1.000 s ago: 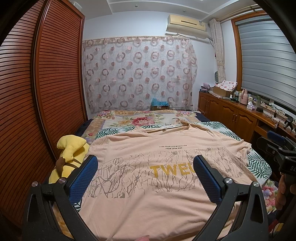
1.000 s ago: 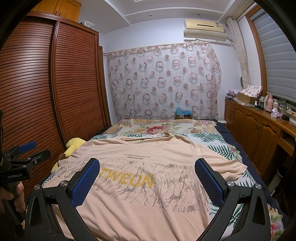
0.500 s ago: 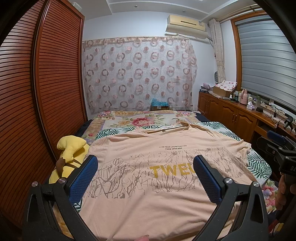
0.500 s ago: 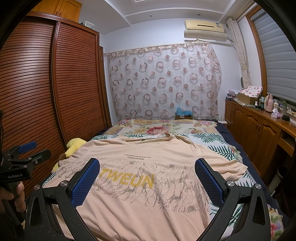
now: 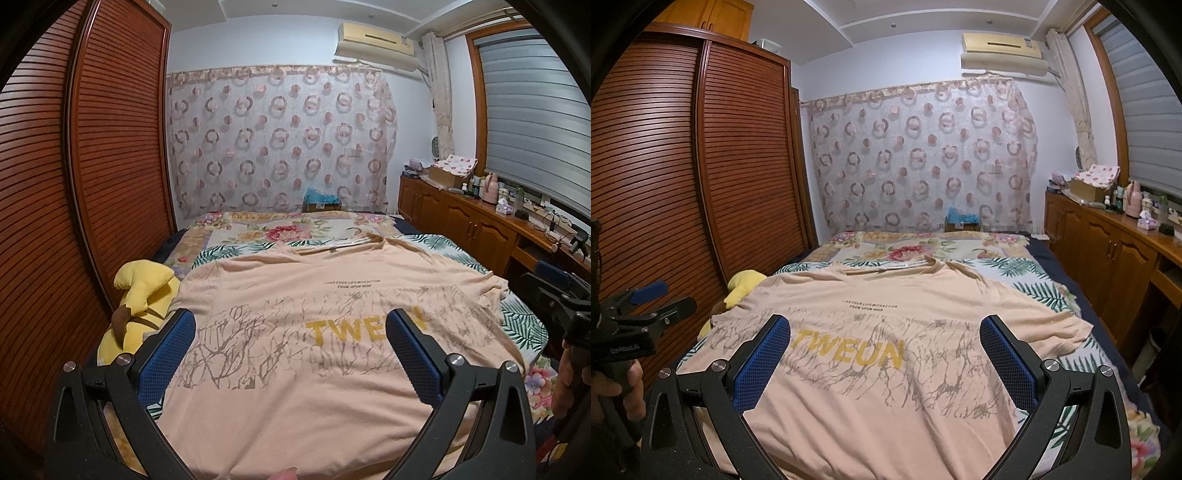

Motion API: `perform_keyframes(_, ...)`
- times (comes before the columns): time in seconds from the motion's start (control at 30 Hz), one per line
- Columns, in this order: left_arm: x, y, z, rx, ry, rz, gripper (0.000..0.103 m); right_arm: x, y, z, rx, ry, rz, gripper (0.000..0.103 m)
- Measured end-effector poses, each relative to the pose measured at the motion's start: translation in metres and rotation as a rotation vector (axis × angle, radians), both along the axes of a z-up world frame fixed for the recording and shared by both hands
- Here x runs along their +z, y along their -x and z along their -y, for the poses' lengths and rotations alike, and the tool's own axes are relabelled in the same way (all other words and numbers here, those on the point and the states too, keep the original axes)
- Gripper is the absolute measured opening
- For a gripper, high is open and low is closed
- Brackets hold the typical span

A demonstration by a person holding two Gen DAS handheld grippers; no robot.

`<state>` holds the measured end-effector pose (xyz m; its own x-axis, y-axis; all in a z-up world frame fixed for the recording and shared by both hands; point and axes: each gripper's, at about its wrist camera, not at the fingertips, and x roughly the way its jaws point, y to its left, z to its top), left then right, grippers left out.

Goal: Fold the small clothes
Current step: 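Lower the left tool to the shirt's sleeve hem and close on it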

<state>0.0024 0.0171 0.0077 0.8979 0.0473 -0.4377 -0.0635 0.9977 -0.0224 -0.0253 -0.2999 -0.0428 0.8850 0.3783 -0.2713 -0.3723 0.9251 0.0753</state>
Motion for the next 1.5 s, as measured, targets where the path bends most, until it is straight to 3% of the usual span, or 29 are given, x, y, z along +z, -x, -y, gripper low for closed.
perform_keyframes(0.3, -0.031, -0.029, -0.037, 0.057, -0.022, -0.063, 0.103, -0.007, -0.036, -0.017, 0.057, 0.022, -0.035, 0.103)
perform_keyframes(0.73, -0.059, -0.063, -0.057, 0.085, -0.041, -0.12, 0.103, -0.009, -0.102, -0.034, 0.126, 0.06, -0.074, 0.103)
perform_keyframes(1.17, -0.07, -0.105, -0.136, 0.147, 0.013, -0.194, 0.103, -0.007, -0.173, -0.064, 0.215, 0.151, -0.167, 0.103)
perform_keyframes(1.5, -0.103, -0.132, -0.178, 0.126, 0.114, -0.338, 0.096, -0.003, -0.246, -0.096, 0.278, 0.213, -0.275, 0.103)
